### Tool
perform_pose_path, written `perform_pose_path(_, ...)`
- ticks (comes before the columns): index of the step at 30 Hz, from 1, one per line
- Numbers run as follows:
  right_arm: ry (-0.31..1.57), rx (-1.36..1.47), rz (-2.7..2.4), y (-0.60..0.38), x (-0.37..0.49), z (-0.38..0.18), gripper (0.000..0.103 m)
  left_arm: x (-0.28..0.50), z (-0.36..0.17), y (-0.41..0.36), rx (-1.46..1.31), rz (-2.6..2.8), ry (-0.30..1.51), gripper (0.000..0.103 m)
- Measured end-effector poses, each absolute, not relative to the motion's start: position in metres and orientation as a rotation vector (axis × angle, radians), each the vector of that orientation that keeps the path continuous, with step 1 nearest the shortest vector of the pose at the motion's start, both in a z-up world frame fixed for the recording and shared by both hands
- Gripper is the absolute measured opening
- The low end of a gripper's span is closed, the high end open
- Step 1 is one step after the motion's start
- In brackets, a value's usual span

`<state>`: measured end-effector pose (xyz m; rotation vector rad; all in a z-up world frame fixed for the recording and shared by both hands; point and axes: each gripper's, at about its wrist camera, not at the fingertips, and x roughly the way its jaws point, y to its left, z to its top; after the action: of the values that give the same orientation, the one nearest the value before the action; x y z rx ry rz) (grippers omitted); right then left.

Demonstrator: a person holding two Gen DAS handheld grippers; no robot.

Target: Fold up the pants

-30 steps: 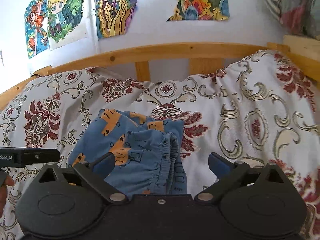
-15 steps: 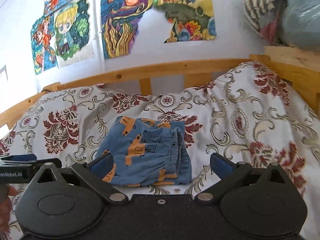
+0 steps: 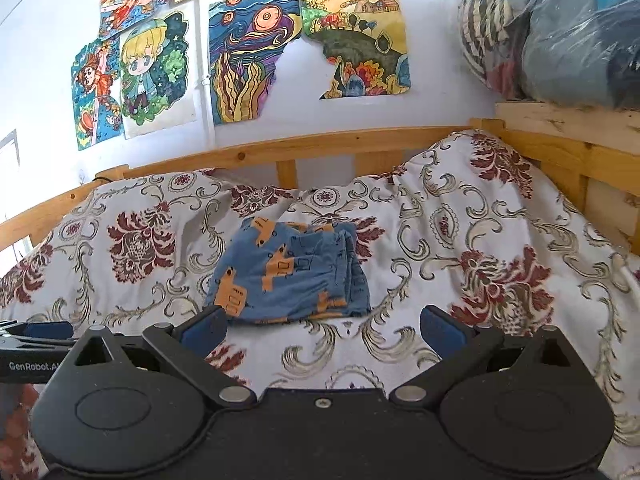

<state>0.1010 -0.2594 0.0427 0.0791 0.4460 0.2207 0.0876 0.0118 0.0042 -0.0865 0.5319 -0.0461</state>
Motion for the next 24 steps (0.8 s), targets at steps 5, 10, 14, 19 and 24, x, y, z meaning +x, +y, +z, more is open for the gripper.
perform_pose_path(5,0.452,0.065,0.217,-0.259,0.086,0.035,0.102,0.076,-0.002,0.013,-0.089,-0.042,0.534,0.102)
perform_pose_path(10,0.467,0.061,0.216,-0.257,0.079,0.027,0.102,0.071,-0.008,0.017,-0.093,-0.037,0.542,0.103)
perform_pose_path(14,0.474,0.056,0.214,-0.257,0.079,0.022,0.102,0.069,-0.013,0.018,-0.090,-0.033,0.551,0.103)
perform_pose_path(19,0.486,0.067,0.208,-0.258,0.080,0.018,0.102,0.067,-0.017,0.019,-0.076,-0.028,0.557,0.103)
perform_pose_path(24,0.489,0.067,0.210,-0.257,0.080,0.016,0.102,0.066,-0.019,0.021,-0.079,-0.027,0.562,0.103)
